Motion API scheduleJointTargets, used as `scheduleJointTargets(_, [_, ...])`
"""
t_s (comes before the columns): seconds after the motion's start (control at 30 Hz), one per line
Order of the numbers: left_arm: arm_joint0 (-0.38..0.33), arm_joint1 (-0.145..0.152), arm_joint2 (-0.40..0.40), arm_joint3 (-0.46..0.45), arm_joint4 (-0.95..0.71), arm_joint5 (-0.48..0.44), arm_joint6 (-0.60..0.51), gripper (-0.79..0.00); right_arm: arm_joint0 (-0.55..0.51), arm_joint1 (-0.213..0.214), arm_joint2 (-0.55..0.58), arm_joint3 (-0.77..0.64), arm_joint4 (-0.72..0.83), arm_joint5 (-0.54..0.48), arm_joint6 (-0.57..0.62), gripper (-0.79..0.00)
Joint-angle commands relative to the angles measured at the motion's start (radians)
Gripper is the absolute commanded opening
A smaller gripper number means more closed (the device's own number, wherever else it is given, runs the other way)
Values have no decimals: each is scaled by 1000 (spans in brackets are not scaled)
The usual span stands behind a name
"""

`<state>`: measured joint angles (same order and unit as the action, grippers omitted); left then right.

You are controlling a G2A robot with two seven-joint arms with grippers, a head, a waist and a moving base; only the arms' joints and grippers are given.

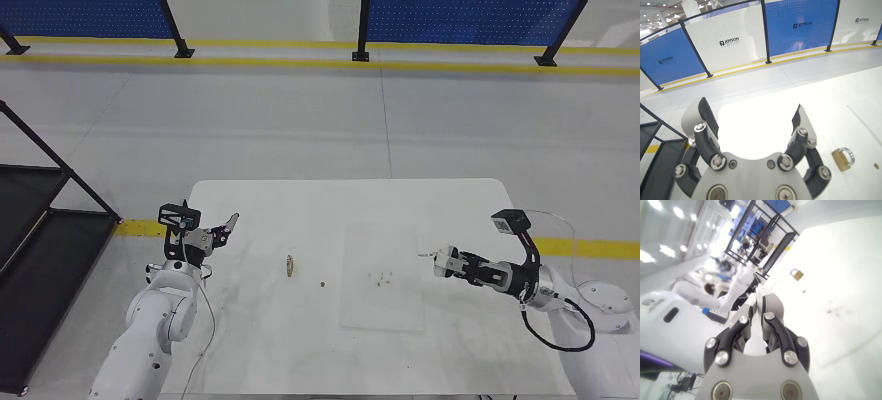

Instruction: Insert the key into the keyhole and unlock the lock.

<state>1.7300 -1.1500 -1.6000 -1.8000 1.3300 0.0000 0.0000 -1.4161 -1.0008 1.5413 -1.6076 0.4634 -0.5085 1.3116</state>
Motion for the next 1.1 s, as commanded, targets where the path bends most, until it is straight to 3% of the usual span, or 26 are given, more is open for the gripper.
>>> scheduleJointTargets(0.0, [0, 0, 0, 0, 0, 0, 0, 0, 8, 7, 1, 15, 46, 19, 19, -785])
scheduleJointTargets(0.1, [0, 0, 0, 0, 0, 0, 0, 0, 31, 16, -1, 55, 109, 65, 66, -785])
scheduleJointTargets(0.67, [-12, 1, 13, -28, 25, -28, -33, 0, 31, 16, -1, 55, 109, 65, 66, -785])
scheduleJointTargets(0.83, [-49, 3, 59, -114, 94, -82, -232, 0, 31, 16, -1, 55, 109, 65, 66, -785])
scheduleJointTargets(1.07, [-129, 2, 135, -251, 61, -190, -663, 0, 31, 16, -1, 55, 109, 65, 66, -785])
